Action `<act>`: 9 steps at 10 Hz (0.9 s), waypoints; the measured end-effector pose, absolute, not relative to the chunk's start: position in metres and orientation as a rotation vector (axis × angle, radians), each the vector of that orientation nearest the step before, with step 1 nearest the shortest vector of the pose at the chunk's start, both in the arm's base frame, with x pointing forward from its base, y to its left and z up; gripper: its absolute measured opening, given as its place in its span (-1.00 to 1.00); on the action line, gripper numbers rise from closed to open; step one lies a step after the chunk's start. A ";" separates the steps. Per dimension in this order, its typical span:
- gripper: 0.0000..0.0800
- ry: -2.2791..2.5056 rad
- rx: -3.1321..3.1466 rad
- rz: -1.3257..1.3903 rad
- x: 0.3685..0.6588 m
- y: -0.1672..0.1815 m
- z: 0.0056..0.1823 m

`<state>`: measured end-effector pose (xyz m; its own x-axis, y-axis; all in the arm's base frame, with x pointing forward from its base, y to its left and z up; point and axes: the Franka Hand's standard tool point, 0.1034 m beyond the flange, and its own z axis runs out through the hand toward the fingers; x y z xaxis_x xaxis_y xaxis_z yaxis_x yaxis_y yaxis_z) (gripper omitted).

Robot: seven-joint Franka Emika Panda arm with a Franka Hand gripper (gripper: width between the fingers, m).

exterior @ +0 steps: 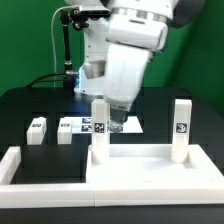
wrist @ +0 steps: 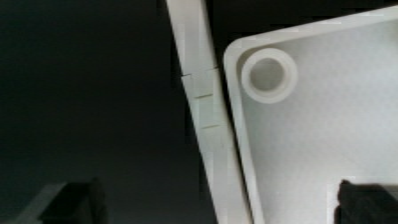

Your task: Assemble desk

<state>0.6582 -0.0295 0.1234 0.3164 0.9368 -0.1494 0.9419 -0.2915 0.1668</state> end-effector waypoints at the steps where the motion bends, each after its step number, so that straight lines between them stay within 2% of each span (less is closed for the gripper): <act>1: 0.62 1.625 2.425 -0.023 0.658 -0.028 0.122; 3: 0.62 1.482 2.515 -0.011 0.657 -0.032 0.120; 4: 0.62 1.471 2.523 -0.029 0.656 -0.049 0.114; 6: 0.62 1.362 2.575 -0.006 0.655 -0.073 0.130; 9: 0.62 1.118 2.697 -0.014 0.630 -0.133 0.139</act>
Offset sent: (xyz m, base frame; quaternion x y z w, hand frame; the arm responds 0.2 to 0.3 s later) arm 0.0086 -0.0584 -0.0277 0.0406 0.0011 0.0441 0.9982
